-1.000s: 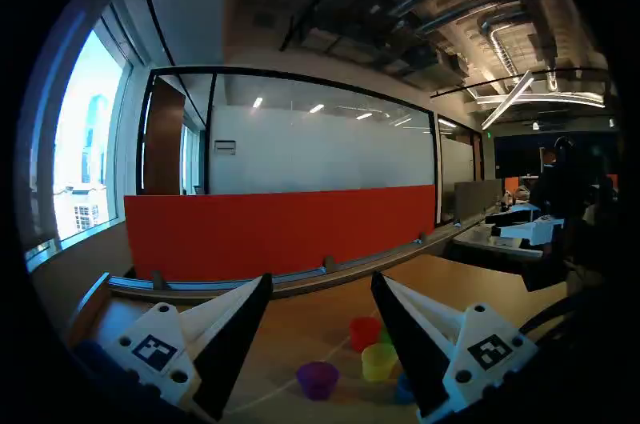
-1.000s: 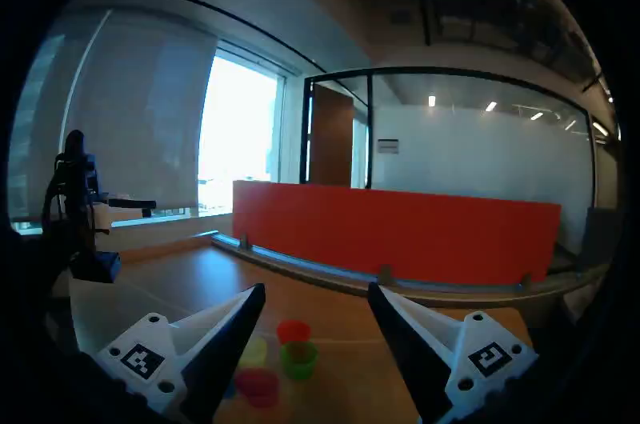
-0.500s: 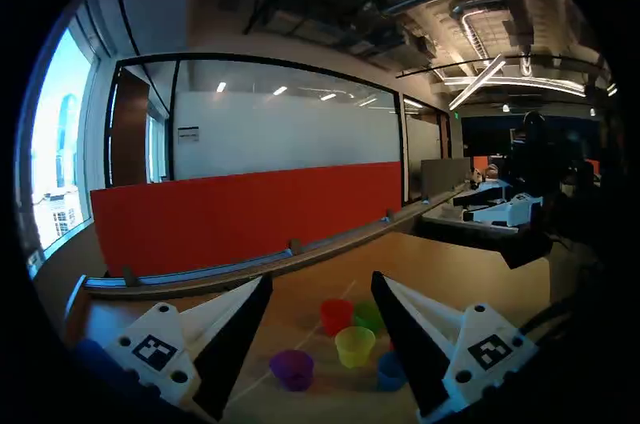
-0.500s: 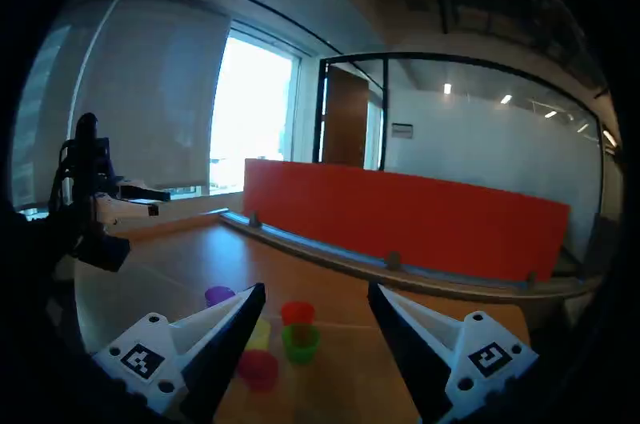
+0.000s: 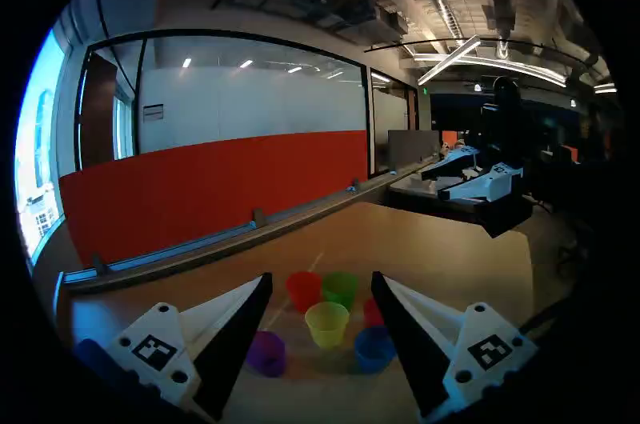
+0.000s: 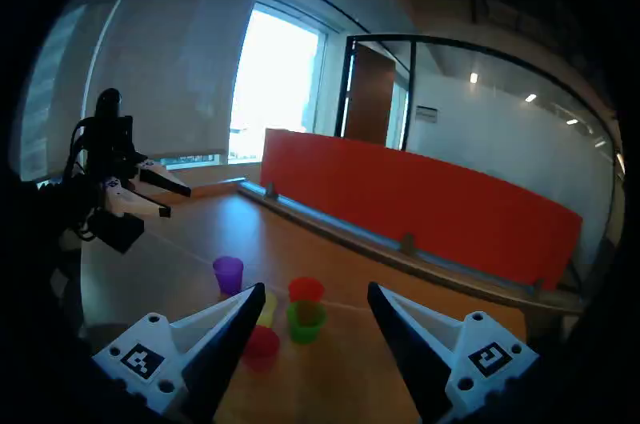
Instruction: Pour water
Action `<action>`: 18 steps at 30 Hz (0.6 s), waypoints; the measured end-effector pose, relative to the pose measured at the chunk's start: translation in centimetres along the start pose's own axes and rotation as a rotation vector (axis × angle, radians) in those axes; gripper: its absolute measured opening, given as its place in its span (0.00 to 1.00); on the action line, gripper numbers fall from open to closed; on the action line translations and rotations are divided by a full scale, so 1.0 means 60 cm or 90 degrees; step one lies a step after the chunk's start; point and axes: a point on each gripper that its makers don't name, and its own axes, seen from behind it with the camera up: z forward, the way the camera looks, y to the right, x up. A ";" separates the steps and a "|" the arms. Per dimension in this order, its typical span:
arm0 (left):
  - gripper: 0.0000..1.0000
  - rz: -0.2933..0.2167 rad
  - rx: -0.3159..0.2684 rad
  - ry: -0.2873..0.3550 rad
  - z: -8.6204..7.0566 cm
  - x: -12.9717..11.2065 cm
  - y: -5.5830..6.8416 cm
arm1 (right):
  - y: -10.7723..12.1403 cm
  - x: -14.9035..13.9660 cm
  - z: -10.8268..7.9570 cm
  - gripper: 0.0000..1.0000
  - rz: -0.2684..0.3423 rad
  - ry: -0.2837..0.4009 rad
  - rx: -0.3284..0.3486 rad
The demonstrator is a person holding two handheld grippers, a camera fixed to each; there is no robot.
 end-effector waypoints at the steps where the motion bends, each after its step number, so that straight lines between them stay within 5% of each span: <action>1: 0.92 -0.004 -0.003 -0.002 0.002 -0.003 -0.001 | -0.001 -0.004 0.001 0.99 -0.002 -0.007 0.004; 9: 0.92 -0.003 -0.015 -0.031 0.015 -0.027 -0.006 | -0.011 -0.037 0.009 1.00 -0.009 -0.065 0.041; 18: 0.92 0.020 -0.041 -0.063 0.027 -0.063 0.012 | -0.010 -0.045 0.021 0.99 -0.023 -0.082 0.053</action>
